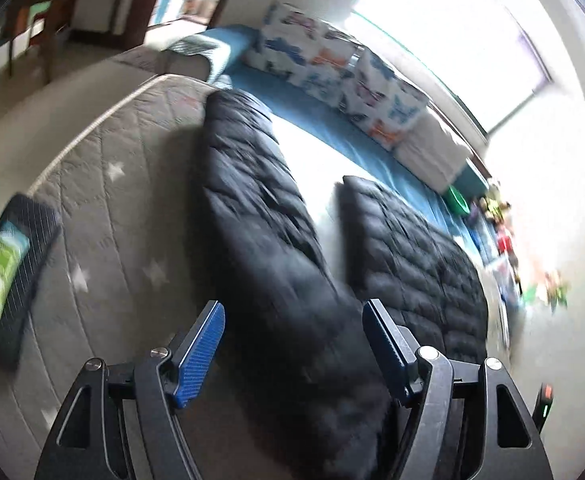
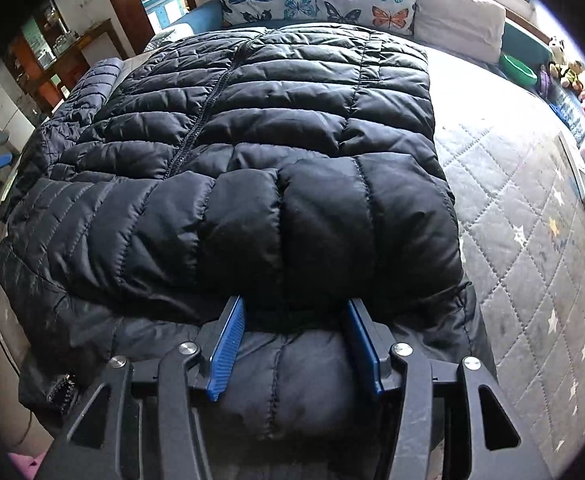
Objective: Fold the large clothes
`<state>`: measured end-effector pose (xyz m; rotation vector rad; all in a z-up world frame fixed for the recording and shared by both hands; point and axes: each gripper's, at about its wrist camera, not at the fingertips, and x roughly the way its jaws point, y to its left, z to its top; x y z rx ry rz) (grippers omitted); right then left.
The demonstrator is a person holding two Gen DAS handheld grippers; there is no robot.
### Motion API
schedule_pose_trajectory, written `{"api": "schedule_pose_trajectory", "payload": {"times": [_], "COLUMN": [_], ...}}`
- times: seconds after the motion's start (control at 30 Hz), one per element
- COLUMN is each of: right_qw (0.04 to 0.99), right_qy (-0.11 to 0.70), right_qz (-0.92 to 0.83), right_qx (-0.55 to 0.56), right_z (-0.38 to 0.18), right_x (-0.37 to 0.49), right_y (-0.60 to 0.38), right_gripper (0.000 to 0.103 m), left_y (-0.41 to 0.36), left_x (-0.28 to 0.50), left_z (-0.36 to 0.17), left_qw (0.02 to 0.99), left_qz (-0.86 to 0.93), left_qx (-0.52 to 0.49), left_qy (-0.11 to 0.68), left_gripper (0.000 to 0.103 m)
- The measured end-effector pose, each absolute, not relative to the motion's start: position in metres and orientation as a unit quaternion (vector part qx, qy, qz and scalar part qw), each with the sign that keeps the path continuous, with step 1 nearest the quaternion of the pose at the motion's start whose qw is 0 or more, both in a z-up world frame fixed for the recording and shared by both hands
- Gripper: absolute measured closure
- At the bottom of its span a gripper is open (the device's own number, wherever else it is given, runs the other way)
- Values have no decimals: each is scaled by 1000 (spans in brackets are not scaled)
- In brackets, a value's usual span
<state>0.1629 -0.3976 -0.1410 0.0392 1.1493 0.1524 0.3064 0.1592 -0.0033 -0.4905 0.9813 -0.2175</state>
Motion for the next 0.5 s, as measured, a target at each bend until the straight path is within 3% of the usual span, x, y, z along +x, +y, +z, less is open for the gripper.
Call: {"api": "schedule_pose_trajectory", "payload": {"times": [0.27,0.5], "right_qw": [834,831], "right_qy": [548,551], "right_qz": [62,73], "right_qx": [20,29], "right_z": [-142,-146], "right_x": [165,171], "right_y": [-390,-381], "right_gripper": [38,10], "left_y": [203,211], "left_x": [414,463], "left_z": [-40,-79], "left_qw": [832,804], "left_qz": [-33,-44], "left_qx": [-264,-306], "left_qy": [486,508], "left_gripper": [27,29]}}
